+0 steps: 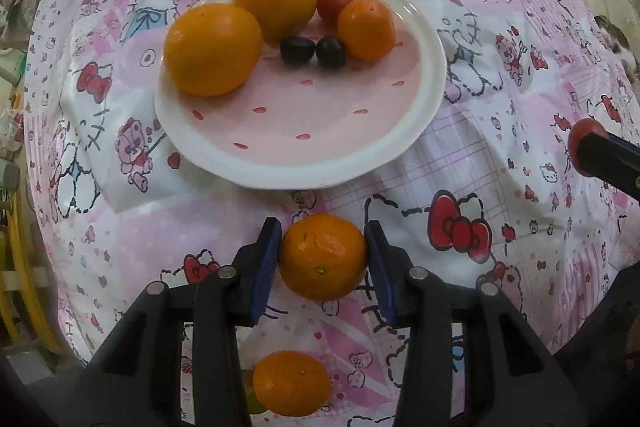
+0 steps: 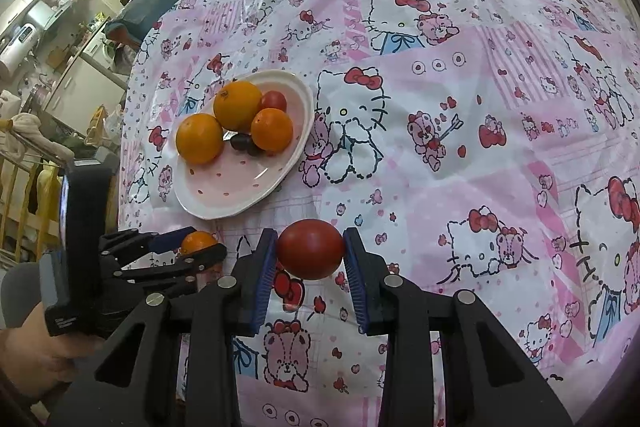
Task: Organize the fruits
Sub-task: 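Grasp a small orange with the left gripper while the right gripper holds the tomato, then carry the tomato and small orange over the plate with both grippers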
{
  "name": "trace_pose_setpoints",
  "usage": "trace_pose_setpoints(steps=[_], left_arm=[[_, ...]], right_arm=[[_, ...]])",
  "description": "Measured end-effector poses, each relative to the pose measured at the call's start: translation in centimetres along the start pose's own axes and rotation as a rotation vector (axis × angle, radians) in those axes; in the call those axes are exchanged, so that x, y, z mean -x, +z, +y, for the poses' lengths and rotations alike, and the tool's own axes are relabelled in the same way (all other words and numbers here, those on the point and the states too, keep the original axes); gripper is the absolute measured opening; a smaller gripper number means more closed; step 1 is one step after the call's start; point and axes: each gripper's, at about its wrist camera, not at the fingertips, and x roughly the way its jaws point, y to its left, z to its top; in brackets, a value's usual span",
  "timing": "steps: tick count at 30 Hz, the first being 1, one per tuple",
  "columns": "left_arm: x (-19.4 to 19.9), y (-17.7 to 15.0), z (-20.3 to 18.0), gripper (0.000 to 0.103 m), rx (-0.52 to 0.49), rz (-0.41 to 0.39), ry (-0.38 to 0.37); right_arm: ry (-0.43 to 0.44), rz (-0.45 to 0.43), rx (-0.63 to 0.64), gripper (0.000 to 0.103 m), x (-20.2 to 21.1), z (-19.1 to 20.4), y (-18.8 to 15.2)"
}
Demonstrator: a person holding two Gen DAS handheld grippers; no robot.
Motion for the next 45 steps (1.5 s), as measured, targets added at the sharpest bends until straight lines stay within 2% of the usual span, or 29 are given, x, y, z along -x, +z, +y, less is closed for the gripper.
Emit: trace_pose_setpoints(steps=[7,13,18,24,28,36,45], left_arm=[[2.4,-1.2,1.0,0.039,0.009,-0.035,-0.006],[5.6,-2.3,1.7,0.038,-0.008,-0.099,-0.017],[7.2,-2.4,3.6,0.038,0.037,-0.167,-0.025],[8.1,-2.2,5.4,0.038,0.077,-0.226,0.004],[8.0,-1.6,5.8,0.038,0.087,-0.224,0.011],[8.7,1.7,5.8,0.038,0.062,-0.236,0.007],[6.8,4.5,4.8,0.038,0.011,-0.219,0.032]], right_arm=[[-0.004,-0.003,0.000,0.035,-0.1,0.0,0.0],[0.003,-0.011,0.005,0.035,-0.1,0.5,0.3],[0.026,-0.022,0.015,0.035,-0.1,1.9,1.1],[0.063,-0.027,0.042,0.035,-0.7,3.9,1.9],[0.081,-0.027,0.060,0.035,-1.1,4.7,2.2],[0.092,-0.059,0.078,0.035,-1.2,4.9,3.4],[0.113,-0.067,0.048,0.035,-1.9,3.5,5.5]])
